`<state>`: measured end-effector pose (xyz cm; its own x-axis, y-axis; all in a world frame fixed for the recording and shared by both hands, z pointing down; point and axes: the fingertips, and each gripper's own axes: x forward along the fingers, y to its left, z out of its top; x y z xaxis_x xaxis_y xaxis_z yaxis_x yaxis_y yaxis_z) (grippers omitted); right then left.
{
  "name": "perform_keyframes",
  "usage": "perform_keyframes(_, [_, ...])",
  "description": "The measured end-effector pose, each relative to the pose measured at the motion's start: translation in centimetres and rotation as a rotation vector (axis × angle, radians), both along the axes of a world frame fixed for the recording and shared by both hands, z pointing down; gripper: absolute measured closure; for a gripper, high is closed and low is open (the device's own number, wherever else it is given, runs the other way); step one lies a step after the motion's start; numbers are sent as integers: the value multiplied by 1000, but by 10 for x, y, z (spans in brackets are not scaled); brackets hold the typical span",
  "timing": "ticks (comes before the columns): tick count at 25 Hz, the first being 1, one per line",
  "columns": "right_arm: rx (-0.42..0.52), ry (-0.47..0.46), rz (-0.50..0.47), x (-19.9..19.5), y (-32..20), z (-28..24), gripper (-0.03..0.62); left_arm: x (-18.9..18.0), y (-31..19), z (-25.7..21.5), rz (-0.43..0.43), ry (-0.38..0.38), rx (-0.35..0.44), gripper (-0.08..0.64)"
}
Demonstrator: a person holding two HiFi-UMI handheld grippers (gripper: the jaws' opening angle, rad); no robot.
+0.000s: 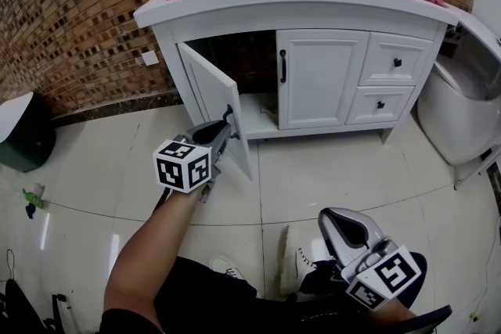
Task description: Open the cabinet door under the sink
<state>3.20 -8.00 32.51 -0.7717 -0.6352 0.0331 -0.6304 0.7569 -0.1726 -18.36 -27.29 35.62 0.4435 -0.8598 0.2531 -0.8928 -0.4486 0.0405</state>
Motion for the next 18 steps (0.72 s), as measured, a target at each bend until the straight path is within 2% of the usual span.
perform_keyframes(7, [1, -2, -16, -8, 0, 2, 584, -32, 25, 0, -24, -16, -9, 514])
perform_keyframes(18, [3, -5, -18, -14, 0, 3, 584, -91, 54, -2, -139, 9, -27, 522])
